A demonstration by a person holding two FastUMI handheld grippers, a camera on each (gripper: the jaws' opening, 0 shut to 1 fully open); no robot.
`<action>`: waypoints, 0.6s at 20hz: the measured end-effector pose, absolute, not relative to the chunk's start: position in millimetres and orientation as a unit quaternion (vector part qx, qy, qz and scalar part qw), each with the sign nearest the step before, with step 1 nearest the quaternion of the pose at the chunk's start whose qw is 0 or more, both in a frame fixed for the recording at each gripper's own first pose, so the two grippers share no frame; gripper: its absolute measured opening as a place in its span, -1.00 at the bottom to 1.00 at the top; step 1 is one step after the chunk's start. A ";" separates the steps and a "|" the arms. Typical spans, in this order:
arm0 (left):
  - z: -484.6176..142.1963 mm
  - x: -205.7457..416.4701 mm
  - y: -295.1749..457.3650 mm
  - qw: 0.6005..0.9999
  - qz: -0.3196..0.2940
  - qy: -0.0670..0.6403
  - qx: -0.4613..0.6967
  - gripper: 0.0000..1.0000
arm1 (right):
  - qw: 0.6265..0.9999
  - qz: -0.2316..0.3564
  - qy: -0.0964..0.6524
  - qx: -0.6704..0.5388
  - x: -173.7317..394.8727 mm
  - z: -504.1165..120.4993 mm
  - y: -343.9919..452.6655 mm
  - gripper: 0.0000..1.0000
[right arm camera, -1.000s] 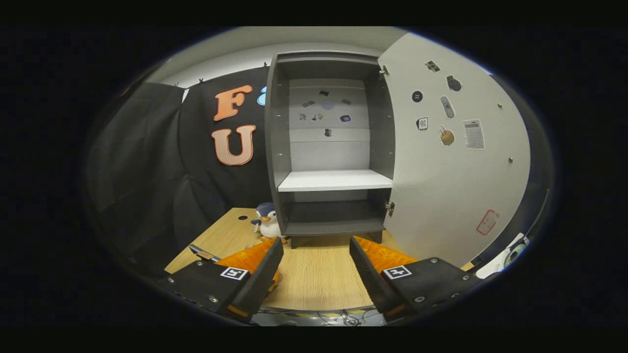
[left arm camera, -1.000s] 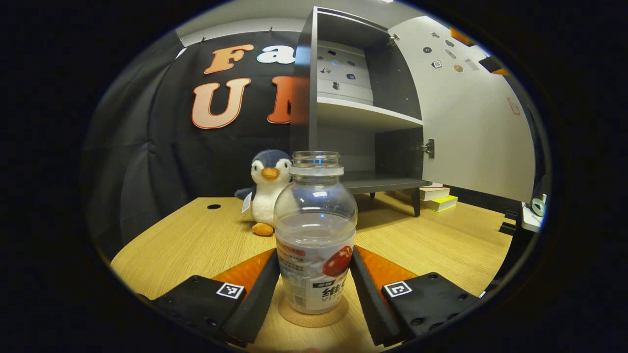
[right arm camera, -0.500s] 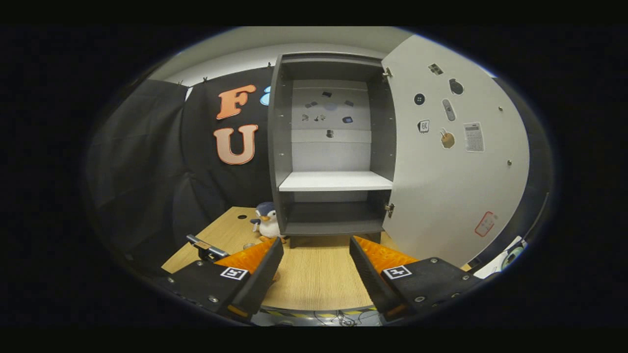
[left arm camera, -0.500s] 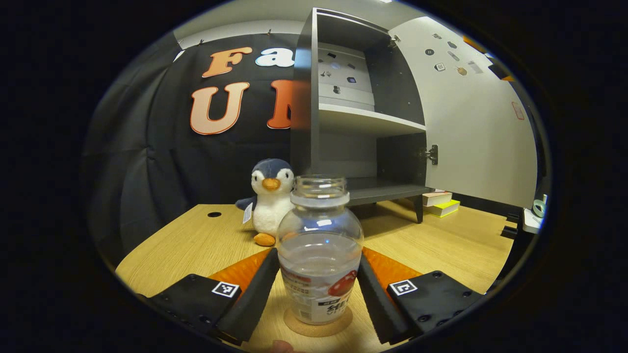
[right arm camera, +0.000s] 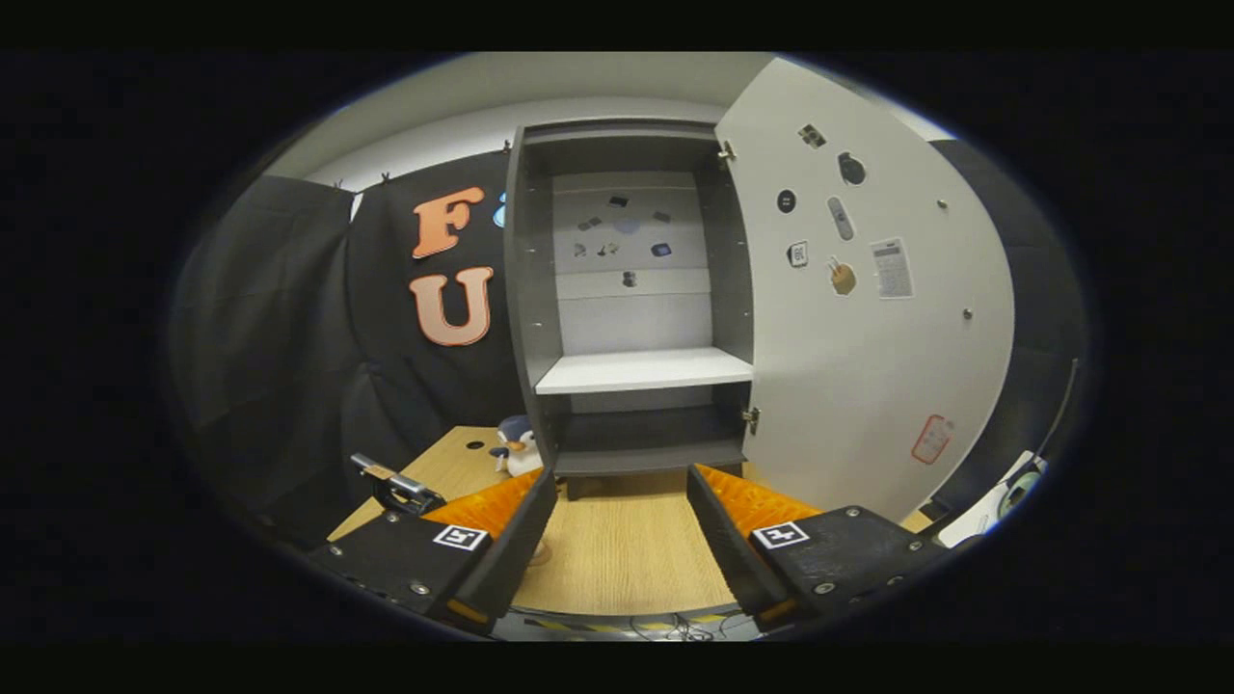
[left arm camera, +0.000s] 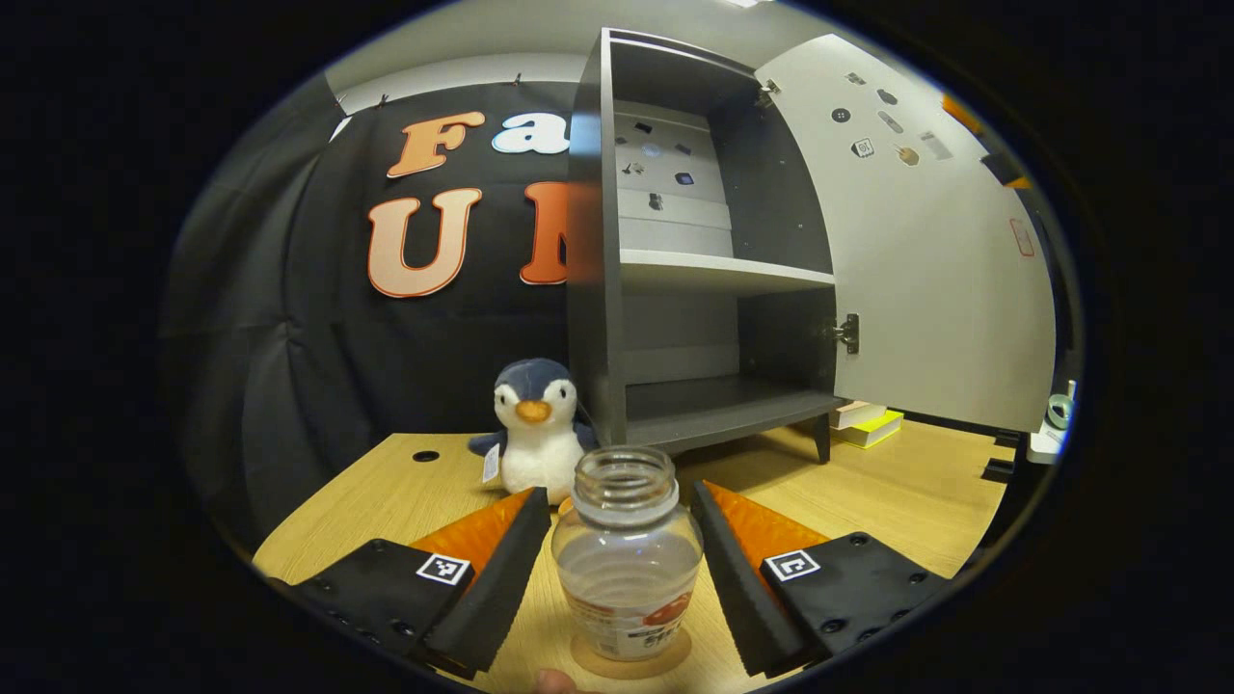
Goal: Open the cabinet door with the right hand, grasp the bottle in the cabinet with the left hand and place it on the coaster, then close the cabinet door with the right hand.
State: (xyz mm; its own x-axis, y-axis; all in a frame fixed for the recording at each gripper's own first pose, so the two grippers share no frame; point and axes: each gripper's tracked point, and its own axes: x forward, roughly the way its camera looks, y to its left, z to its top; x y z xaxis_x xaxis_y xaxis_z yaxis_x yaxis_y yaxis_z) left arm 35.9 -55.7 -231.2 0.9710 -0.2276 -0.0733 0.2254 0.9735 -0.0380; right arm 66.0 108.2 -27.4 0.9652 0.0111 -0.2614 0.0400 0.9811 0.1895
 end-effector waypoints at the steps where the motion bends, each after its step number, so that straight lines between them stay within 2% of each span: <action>1: -224.2 36.6 -55.4 0.993 -0.113 0.033 -0.011 0.91 | 0.988 -0.018 0.126 0.089 63.4 -25.0 98.7 0.70; 12: -138.8 29.8 -62.2 0.995 -0.097 0.003 -0.031 0.90 | 0.991 -0.088 0.061 0.086 28.7 4.8 11.5 0.70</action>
State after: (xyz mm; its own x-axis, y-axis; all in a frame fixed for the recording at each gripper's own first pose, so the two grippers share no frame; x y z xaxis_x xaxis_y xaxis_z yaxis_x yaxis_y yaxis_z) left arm 29.8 -62.2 -138.8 0.9810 -0.1942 -0.0001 0.1938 0.9791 -0.0617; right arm 28.7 11.5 4.8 0.9771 -0.1640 -0.1353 0.1850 0.9696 0.1605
